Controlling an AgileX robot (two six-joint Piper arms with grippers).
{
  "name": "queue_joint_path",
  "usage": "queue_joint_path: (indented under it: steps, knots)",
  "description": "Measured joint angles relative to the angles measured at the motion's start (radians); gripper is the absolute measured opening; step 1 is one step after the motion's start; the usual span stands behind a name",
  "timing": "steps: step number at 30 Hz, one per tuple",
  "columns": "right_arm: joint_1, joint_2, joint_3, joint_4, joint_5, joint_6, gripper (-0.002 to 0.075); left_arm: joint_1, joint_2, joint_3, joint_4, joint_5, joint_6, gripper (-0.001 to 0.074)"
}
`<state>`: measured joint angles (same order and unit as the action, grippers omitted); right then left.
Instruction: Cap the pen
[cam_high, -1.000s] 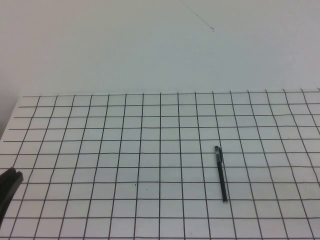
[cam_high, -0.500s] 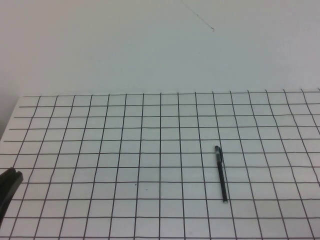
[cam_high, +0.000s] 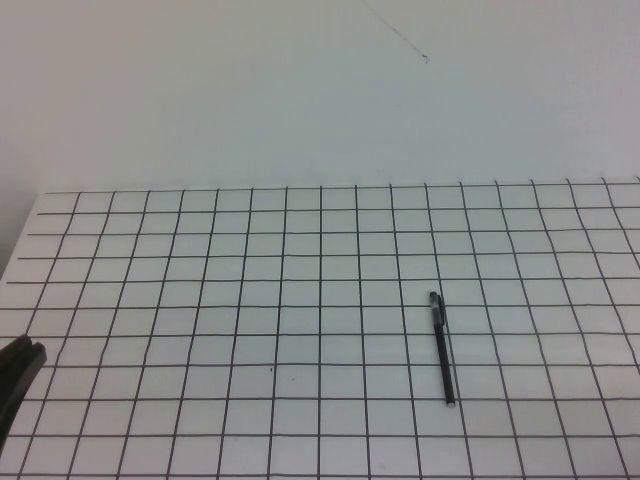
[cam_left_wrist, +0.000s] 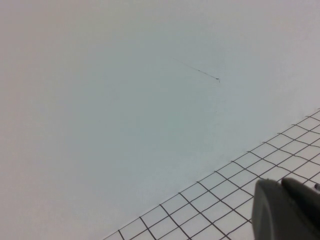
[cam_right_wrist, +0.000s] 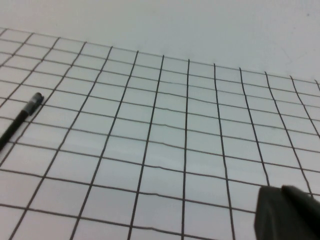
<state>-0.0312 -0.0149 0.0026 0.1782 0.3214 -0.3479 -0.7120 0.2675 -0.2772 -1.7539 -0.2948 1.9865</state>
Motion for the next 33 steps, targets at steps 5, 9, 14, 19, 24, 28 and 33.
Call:
queue_joint_path:
  steps: [5, 9, 14, 19, 24, 28, 33]
  knots:
    - [0.0, 0.0, 0.0, -0.062, -0.002, 0.074, 0.0001, 0.0, 0.0, 0.0, 0.0, 0.0, 0.0, -0.0001]
    - [0.0, 0.0, 0.0, -0.146, 0.004, 0.169, 0.0001, 0.0, 0.0, 0.0, 0.0, 0.0, 0.0, 0.0]
    - [0.0, 0.0, 0.0, -0.147, 0.004, 0.178, 0.0001, 0.0, 0.0, 0.0, 0.0, 0.0, 0.0, 0.0]
    - [0.0, 0.0, 0.0, -0.14, 0.004, 0.178, 0.0001, 0.0, 0.0, 0.0, 0.0, 0.002, 0.0, 0.0]
    - [0.0, 0.0, 0.0, -0.14, 0.006, 0.182, 0.0001, 0.0, 0.0, 0.0, 0.0, 0.002, 0.0, 0.0]
    - [0.0, 0.002, 0.0, -0.14, 0.006, 0.182, 0.0001, 0.0, 0.0, 0.0, 0.0, 0.002, 0.0, 0.0]
    - [0.0, 0.002, 0.0, -0.14, 0.006, 0.182, 0.0001, 0.0, 0.0, 0.0, 0.0, 0.002, 0.0, 0.0]
